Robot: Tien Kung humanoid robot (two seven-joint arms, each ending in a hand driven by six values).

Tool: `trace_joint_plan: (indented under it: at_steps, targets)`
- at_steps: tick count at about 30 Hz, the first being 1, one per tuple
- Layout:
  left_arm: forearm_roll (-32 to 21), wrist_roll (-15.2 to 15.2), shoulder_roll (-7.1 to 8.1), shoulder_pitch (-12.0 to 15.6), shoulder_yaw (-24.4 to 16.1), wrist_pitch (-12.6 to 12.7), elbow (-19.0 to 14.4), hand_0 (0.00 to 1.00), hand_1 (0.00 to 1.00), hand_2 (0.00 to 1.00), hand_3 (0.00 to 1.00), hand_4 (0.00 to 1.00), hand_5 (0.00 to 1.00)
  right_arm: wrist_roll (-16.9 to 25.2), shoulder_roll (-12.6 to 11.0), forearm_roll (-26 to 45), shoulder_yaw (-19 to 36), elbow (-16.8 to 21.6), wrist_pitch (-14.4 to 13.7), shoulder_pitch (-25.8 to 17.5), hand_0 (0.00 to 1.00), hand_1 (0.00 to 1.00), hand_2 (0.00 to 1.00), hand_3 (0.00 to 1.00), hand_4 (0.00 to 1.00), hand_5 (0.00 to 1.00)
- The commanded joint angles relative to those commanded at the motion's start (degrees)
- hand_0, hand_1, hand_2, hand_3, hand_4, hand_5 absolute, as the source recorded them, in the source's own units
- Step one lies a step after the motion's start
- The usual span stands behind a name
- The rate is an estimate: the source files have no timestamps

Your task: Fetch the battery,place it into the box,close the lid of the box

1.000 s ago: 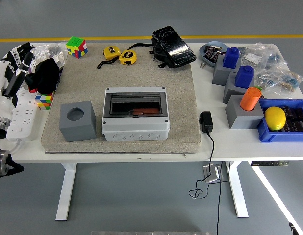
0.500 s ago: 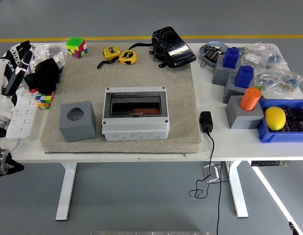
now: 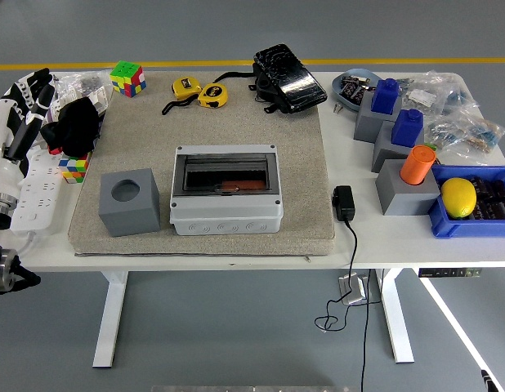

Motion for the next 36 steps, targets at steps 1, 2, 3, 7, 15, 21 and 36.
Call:
trace_joint_plan:
  at_steps: [1, 2, 3, 7, 15, 21, 36]
  targets:
    - [0.0, 0.0, 0.0, 0.0, 0.0, 0.0, 0.0, 0.905, 0.905, 0.869, 0.835, 0.998, 0.826, 0.0, 0.0, 0.0, -0.1, 0.0, 0.0, 0.0, 0.807, 0.764, 0.749, 0.789, 0.998, 0.998]
    - [0.0, 0.0, 0.01, 0.0, 0.0, 0.0, 0.0, 0.905, 0.905, 0.869, 0.835, 0.998, 0.826, 0.0, 0.0, 0.0, -0.1, 0.0, 0.0, 0.0, 0.807, 0.764, 0.749, 0.789, 0.998, 0.998]
    - [0.0, 0.0, 0.02, 0.0, 0.1, 0.0, 0.0, 0.905, 0.905, 0.869, 0.835, 0.998, 0.826, 0.0, 0.0, 0.0, -0.1, 0.0, 0.0, 0.0, 0.807, 0.764, 0.749, 0.789, 0.998, 0.998]
    - [0.1, 0.0, 0.05, 0.1, 0.1, 0.1, 0.0, 0.905, 0.905, 0.867, 0.834, 0.998, 0.821, -0.1, -0.1, -0.1, -0.2, 0.0, 0.0, 0.0, 0.807, 0.763, 0.749, 0.788, 0.998, 0.998]
    - [0.0, -0.1, 0.1, 0.2, 0.3, 0.2, 0.0, 0.904, 0.904, 0.866, 0.834, 0.998, 0.82, -0.2, -0.1, -0.1, -0.2, 0.0, 0.0, -0.1, 0.806, 0.763, 0.749, 0.789, 0.998, 0.998]
    - [0.2, -0.1, 0.18, 0.0, 0.3, 0.3, 0.0, 0.904, 0.904, 0.865, 0.833, 0.998, 0.817, -0.1, -0.1, 0.0, -0.2, 0.0, 0.0, 0.0, 0.807, 0.762, 0.749, 0.789, 0.998, 0.998]
    - [0.5, 0.0, 0.18, 0.0, 0.4, 0.3, 0.0, 0.902, 0.904, 0.866, 0.833, 0.998, 0.812, -0.1, 0.0, 0.0, 0.0, 0.0, 0.0, 0.1, 0.807, 0.761, 0.749, 0.789, 0.998, 0.998]
